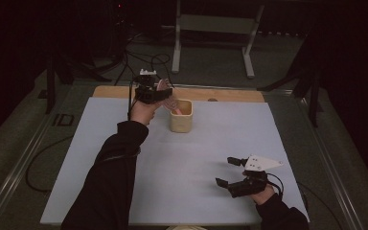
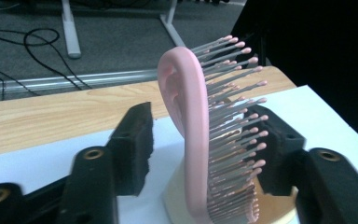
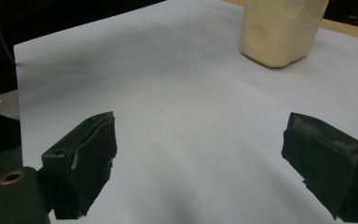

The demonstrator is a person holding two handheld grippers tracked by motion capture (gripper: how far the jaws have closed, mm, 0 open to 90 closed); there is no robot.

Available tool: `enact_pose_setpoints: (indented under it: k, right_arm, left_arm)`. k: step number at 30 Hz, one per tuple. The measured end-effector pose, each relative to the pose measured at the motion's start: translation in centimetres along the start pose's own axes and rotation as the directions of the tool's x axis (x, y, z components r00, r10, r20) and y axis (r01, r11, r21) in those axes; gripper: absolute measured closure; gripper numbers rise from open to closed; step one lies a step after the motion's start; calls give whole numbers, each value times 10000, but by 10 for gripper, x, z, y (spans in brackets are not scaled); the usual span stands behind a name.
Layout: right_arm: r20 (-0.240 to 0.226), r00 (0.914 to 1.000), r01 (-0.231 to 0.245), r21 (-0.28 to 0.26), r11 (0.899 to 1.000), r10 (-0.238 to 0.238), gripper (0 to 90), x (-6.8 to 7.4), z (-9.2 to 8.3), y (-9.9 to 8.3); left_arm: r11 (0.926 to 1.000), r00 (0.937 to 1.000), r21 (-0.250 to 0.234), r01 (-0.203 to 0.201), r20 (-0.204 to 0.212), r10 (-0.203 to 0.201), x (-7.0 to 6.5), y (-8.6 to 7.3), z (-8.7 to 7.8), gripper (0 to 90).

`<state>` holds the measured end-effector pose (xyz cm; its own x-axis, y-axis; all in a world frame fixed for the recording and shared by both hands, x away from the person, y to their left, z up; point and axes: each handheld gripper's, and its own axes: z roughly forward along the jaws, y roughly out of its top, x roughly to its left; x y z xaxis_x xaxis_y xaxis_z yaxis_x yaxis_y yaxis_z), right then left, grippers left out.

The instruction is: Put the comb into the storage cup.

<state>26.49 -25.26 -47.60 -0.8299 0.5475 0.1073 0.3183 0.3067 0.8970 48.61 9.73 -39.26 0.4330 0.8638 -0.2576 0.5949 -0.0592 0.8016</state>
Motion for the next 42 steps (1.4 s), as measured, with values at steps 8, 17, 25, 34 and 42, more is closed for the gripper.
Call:
enact_pose_setpoints:
  k: [8,17,25,34,42]
  right_arm:
    - [56,10000,28,-4,10000,-28,97,0,0,0]
    - [144,9999,-8,4,10000,8,97,-1,-1,1]
    - [174,9998,-25,33,10000,24,97,-1,-1,0]
    - [197,9998,-5,52,10000,3,97,-1,-1,0]
    - [181,9998,-16,27,10000,15,97,0,-1,1]
  left_arm:
    - [9991,9995,296,-287,-104,291,-3,1,-3,261]
    - [9982,9991,432,-408,130,403,-1,-1,-8,126]
    - [9971,9960,413,-642,642,615,2,-4,-16,48]
    - [9939,9921,486,-990,827,947,3,-10,-23,1]
    - [9900,9869,573,-1287,1050,1222,5,-16,-27,0]
